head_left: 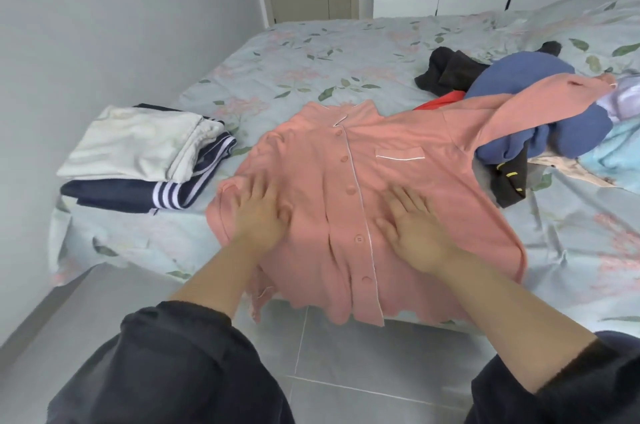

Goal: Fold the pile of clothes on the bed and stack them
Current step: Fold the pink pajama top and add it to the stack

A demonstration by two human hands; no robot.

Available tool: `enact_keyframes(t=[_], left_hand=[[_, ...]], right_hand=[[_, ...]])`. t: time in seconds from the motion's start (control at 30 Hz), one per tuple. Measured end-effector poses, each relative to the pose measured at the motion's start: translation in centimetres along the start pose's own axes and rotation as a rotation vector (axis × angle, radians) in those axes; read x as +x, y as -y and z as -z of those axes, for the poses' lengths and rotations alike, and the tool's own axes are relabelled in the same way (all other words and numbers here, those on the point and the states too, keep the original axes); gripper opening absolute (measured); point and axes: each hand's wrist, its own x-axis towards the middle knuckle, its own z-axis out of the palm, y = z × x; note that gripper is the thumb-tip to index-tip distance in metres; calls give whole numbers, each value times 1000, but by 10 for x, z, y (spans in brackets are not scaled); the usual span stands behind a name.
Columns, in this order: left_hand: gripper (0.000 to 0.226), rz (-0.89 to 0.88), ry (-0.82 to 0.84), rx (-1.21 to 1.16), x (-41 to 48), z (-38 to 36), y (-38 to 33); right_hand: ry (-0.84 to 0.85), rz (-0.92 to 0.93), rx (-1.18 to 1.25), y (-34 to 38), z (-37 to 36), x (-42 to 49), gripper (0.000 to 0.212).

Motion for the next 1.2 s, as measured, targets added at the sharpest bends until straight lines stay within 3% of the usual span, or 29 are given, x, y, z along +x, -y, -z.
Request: enact_keyframes(t=[0.1,0.23,0.3,0.37,0.43,0.5,0.6,0.7,0.77,0.8,0.87,0.93,1.0,1.07,1.2], left_hand=[[68,359,27,-178,5,10,31],[81,550,79,-247,7,17,55],[56,535,114,-334,8,23,64],[4,510,96,-339,7,32,74],[18,513,0,-194,7,41,85],[15,513,-196,-78,7,53,98],[25,493,-451,-135,5,58,121],[27,468,-499,-198,3,55,115],[10,394,-376,-189,0,43,100],[21,401,-233,-203,-3,38,91],[50,541,221,-366,-11,30,74],[53,626,548,-608,-19,25,59],[46,644,588,-855,-22,19,50],[53,685,557,-1064,-23,14,46],[44,677,423,-1098,-19,21,63]], right_hand=[[19,96,-5,29,-9,12,61],[-21,148,48,66,-15,35,60],[-22,176,32,80,-21,44,60],[-9,192,-32,87,-27,51,61],[-3,185,-84,88,-31,57,61],[4,165,-79,87,-32,60,60],[-3,167,-93,86,-32,61,59],[-21,176,-94,86,-30,60,58],[-22,183,-102,87,-29,58,57],[-17,186,-103,87,-29,58,57],[-9,190,-72,86,-28,57,55],[-22,187,24,85,-25,57,51],[-53,163,181,84,-21,57,43],[-90,138,325,82,-17,57,37],[-90,148,338,77,-14,53,36]])
